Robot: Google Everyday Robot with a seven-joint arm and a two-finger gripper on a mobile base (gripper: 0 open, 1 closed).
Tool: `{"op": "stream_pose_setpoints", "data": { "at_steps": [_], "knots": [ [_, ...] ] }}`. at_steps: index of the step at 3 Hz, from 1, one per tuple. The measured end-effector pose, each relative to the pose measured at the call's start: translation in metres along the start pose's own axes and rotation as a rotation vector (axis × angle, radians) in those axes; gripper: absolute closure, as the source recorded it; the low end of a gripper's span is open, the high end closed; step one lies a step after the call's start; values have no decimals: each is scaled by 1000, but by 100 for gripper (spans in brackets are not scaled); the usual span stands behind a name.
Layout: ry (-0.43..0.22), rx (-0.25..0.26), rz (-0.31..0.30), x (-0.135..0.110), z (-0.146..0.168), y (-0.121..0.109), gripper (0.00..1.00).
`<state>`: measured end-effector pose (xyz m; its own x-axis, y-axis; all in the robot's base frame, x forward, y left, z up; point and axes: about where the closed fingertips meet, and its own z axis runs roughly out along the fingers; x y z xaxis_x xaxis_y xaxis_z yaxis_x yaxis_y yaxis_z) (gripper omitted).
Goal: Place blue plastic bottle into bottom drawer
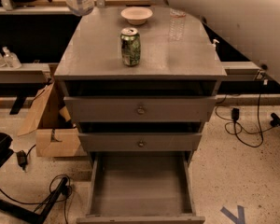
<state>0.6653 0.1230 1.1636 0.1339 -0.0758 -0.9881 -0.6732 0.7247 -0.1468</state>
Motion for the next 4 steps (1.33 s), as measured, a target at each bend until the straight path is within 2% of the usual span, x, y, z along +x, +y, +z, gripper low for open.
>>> {"op": "stream_pose_setpoints", "data": {
  "at_steps": [1, 2, 3, 4],
  "knots": [
    [69, -14, 12, 39, -30, 40, 100],
    [231, -71, 30, 141, -47, 77, 100],
    [310, -139, 25, 229, -58, 97, 100],
    [310, -139, 25, 229, -58, 97, 100]
  ]
}}
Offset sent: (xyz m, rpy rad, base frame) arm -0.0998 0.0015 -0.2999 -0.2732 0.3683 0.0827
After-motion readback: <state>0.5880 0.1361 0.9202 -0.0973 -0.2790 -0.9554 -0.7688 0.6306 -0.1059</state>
